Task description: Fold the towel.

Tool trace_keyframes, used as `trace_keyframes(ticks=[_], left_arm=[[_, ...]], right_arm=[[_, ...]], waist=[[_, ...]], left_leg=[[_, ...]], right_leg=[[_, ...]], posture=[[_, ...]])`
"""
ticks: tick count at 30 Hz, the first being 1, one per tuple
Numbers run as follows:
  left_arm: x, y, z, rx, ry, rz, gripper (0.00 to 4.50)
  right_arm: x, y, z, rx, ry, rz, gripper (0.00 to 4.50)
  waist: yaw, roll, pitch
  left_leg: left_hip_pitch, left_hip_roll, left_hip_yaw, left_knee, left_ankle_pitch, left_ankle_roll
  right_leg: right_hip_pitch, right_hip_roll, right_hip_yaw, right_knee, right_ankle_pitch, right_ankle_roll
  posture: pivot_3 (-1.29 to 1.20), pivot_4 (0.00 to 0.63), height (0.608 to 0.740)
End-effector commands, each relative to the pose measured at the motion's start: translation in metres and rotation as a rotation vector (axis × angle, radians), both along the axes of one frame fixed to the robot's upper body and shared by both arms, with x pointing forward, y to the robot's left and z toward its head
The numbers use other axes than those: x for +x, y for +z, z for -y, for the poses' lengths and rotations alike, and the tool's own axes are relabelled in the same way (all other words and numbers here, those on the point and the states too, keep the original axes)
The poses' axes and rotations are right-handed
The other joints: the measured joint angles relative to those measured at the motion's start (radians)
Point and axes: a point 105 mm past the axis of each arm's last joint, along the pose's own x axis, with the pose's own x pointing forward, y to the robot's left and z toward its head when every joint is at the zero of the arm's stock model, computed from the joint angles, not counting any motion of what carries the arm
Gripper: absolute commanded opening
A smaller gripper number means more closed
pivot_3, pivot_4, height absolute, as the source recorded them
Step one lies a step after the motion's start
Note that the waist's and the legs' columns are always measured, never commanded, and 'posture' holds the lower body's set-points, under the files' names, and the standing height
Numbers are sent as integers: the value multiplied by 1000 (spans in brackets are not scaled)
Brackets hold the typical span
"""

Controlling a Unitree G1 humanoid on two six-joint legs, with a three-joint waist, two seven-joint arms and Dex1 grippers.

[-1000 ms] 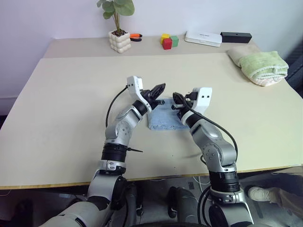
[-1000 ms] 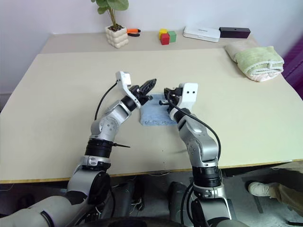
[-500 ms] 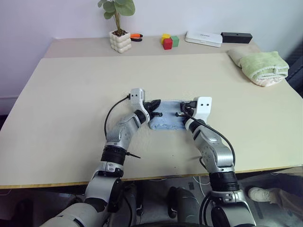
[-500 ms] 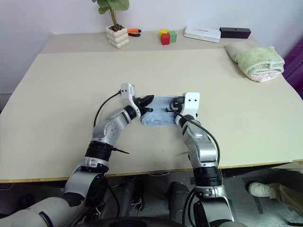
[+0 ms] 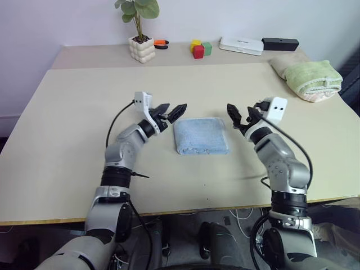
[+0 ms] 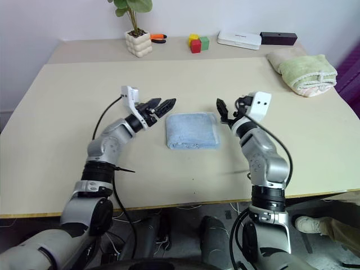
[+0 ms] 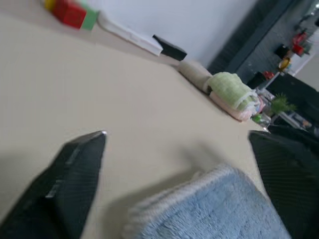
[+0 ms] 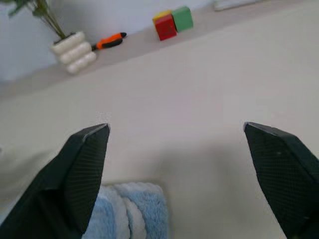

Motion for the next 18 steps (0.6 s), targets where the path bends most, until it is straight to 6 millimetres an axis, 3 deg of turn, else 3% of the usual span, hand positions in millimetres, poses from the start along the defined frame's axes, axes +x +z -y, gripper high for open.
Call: trace_keyframes(ticks=[1,6,14,18], left_arm=[[-7,29,-11,-2,-91,117,4477],[-11,30,-26,64,-112,159,4477],[-28,30,-30,71,-174,201,4477],[-41,31,-35,105,-231,235,4500]], right_arm=[[-8,12,-12,-34,137,-34,4500],[-10,-13,-19,-146,190,-150,4500],[-25,-37,-46,-123,337,-251,4500],[-27,-48,-42,-108,344,-307,3202]], waist=[[-2,0,0],[-11,0,0],[-12,0,0],[-14,0,0]], left_leg=[[0,0,0,0,0,0],[0,0,0,0,-1,1],[0,0,1,0,1,-2],[0,0,1,0,0,0]], right_leg=[[0,0,0,0,0,0],[0,0,0,0,0,0],[0,0,1,0,0,0],[0,0,1,0,0,0]], posture=[[0,150,740],[0,150,740],[0,150,740],[0,150,740]])
